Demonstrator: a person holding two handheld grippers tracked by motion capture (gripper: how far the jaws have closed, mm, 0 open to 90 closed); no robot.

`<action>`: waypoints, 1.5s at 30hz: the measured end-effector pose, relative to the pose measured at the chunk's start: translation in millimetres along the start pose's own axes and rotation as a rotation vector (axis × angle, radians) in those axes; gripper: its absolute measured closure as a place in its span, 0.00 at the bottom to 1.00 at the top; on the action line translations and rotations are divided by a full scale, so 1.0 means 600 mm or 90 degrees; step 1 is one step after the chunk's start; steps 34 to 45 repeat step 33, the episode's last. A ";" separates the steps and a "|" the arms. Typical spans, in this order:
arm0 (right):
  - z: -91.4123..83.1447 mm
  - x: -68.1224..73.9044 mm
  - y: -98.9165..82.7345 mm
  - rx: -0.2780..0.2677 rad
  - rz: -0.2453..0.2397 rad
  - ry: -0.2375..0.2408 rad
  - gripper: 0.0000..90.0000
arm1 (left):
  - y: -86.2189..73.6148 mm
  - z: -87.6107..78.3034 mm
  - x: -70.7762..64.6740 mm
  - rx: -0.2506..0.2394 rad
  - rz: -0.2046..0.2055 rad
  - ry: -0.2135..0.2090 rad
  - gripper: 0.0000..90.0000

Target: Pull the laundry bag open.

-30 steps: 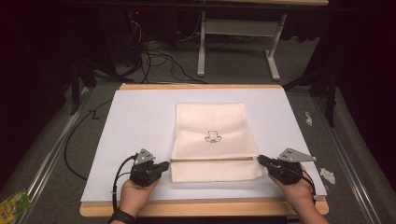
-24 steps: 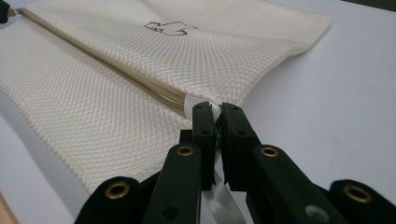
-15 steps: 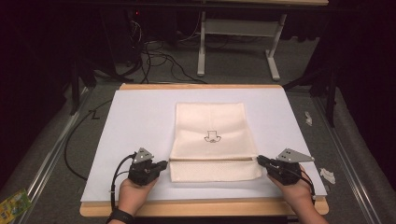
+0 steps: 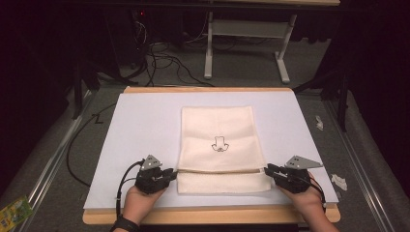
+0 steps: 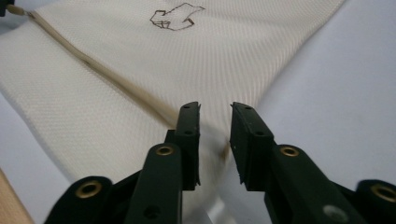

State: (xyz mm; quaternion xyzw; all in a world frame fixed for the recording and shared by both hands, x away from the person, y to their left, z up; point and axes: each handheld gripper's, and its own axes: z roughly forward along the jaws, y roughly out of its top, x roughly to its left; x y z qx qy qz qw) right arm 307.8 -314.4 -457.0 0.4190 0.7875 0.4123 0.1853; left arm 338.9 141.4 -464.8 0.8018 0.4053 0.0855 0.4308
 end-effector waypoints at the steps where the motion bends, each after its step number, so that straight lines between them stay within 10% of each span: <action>1: 0.000 0.000 0.002 0.000 0.000 0.004 0.77 | 0.000 -0.003 0.000 -0.011 0.001 0.005 0.72; 9: -0.016 -0.009 0.013 -0.054 0.025 -0.020 0.53 | -0.002 -0.038 0.010 -0.109 0.013 0.051 0.53; 16: -0.034 -0.041 0.008 -0.086 0.062 -0.083 0.27 | -0.005 -0.055 0.037 -0.128 0.016 0.116 0.42; 23: -0.074 -0.099 -0.016 -0.114 0.108 -0.165 0.17 | -0.021 -0.108 0.095 -0.192 -0.065 0.228 0.25; 45: -0.069 -0.098 -0.016 -0.113 0.094 -0.177 0.17 | -0.015 -0.097 0.079 -0.178 -0.025 0.229 0.20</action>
